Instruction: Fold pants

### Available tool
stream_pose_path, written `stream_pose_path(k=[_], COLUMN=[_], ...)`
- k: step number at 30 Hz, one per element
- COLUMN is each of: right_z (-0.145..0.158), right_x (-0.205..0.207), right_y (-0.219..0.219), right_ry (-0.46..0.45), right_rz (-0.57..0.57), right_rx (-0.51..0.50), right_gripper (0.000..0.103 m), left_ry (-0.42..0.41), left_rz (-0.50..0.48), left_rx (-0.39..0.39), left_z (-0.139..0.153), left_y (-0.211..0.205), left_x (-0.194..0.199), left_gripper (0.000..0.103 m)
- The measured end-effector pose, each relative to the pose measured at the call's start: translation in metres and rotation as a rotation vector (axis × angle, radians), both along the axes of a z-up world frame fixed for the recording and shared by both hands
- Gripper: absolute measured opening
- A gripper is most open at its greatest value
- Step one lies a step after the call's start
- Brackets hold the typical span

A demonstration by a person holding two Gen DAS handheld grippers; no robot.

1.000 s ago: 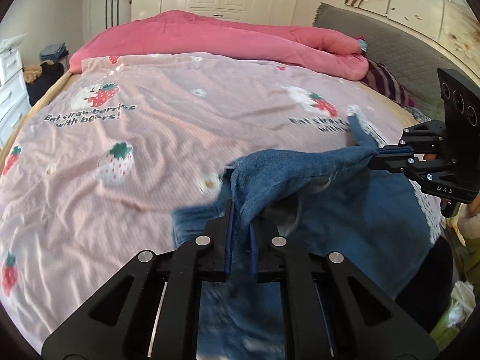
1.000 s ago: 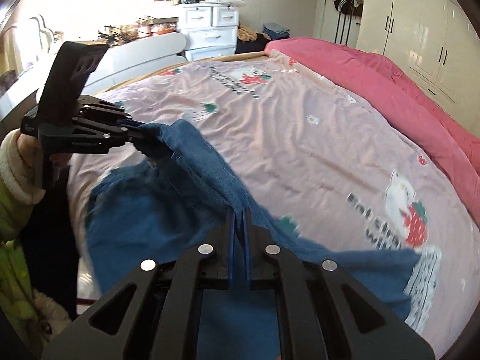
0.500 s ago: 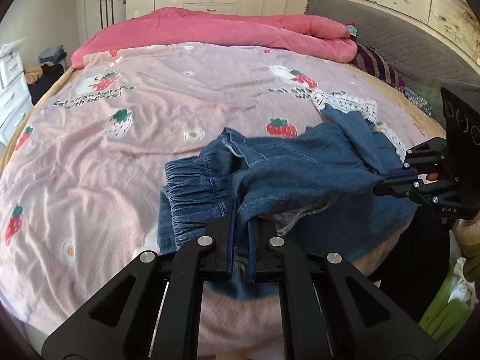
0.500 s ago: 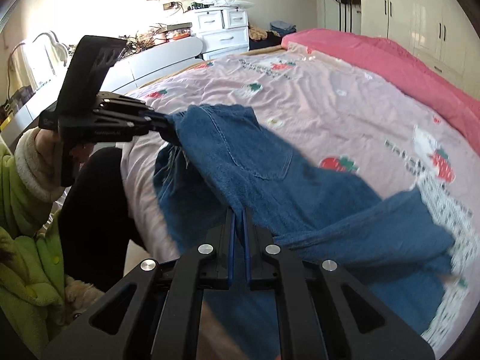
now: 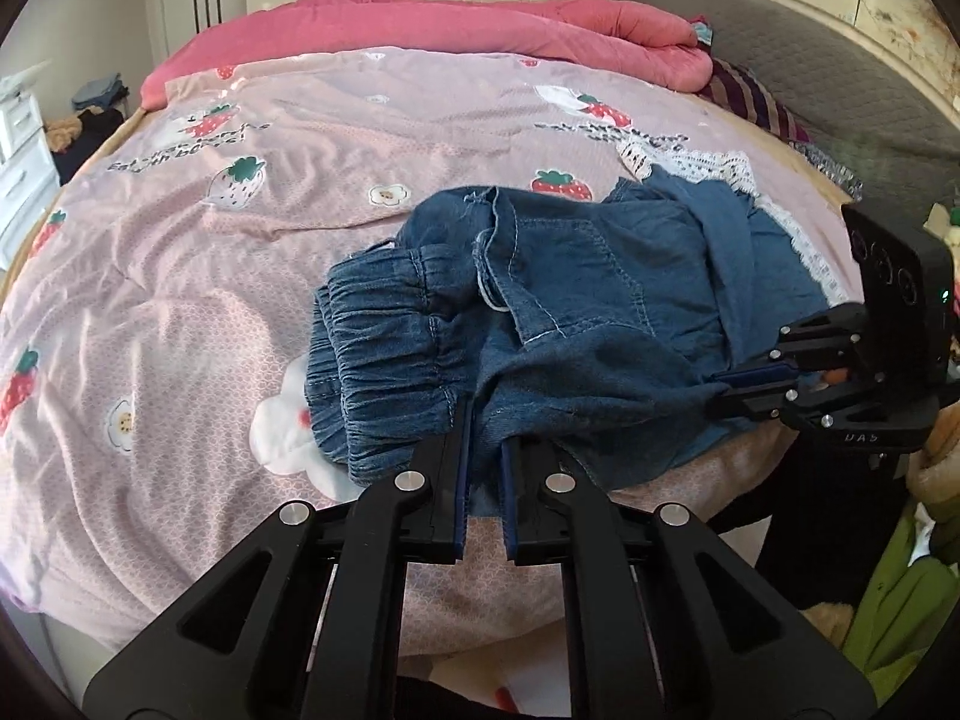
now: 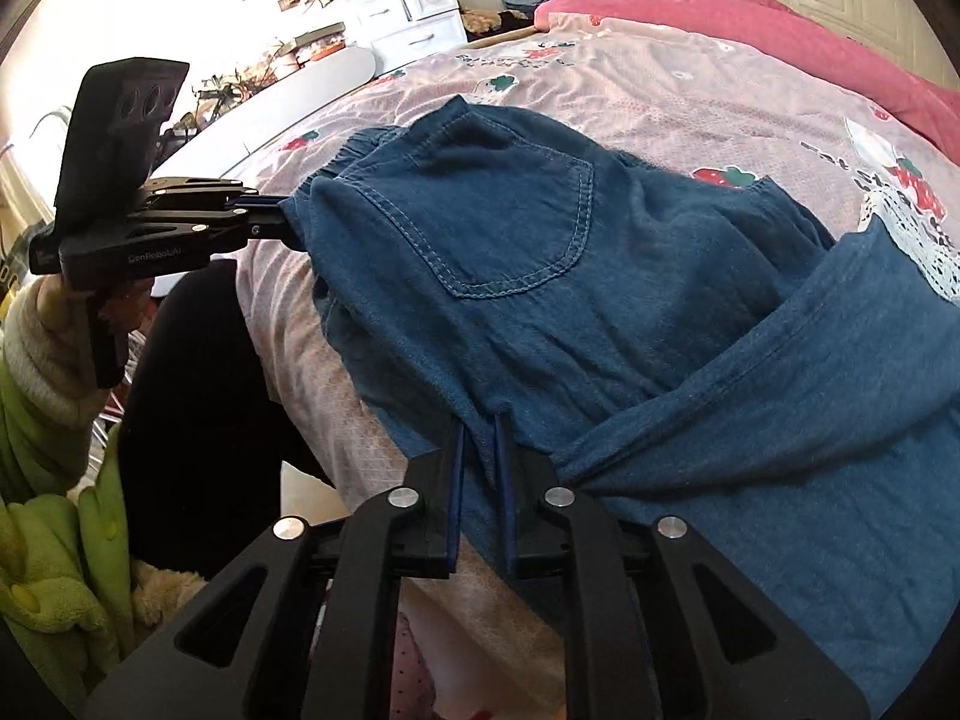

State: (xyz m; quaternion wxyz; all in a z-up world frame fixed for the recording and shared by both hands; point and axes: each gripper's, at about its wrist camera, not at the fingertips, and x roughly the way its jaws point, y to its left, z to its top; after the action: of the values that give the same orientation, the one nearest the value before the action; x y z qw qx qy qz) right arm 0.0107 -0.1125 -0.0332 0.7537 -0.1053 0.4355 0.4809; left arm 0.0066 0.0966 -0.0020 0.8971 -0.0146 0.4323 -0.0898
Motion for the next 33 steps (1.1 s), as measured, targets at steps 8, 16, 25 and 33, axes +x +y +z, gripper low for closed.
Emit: stream_pose_path(k=[8, 16, 25, 33], right_z=[0.007, 0.016, 0.052, 0.009], right_x=[-0.009, -0.009, 0.011, 0.017], right_y=[0.002, 0.002, 0.002, 0.015], right_ry=[-0.002, 0.007, -0.053, 0.01], right_rz=[0.019, 0.027, -0.062, -0.123], right_rx=[0.022, 0.034, 0.115, -0.036], right_gripper=[0.034, 0.046, 0.06, 0.061], left_ry=[-0.029, 0.015, -0.049, -0.116], left_rz=[-0.001, 0.001, 0.069, 0.014], left_rx=[-0.017, 0.04, 0.065, -0.01], left_z=[0.023, 0.012, 0.032, 0.057], left_y=[-0.002, -0.006, 0.011, -0.018], left_x=[-0.01, -0.008, -0.022, -0.005], left_gripper=[0.009, 0.011, 0.067, 0.067])
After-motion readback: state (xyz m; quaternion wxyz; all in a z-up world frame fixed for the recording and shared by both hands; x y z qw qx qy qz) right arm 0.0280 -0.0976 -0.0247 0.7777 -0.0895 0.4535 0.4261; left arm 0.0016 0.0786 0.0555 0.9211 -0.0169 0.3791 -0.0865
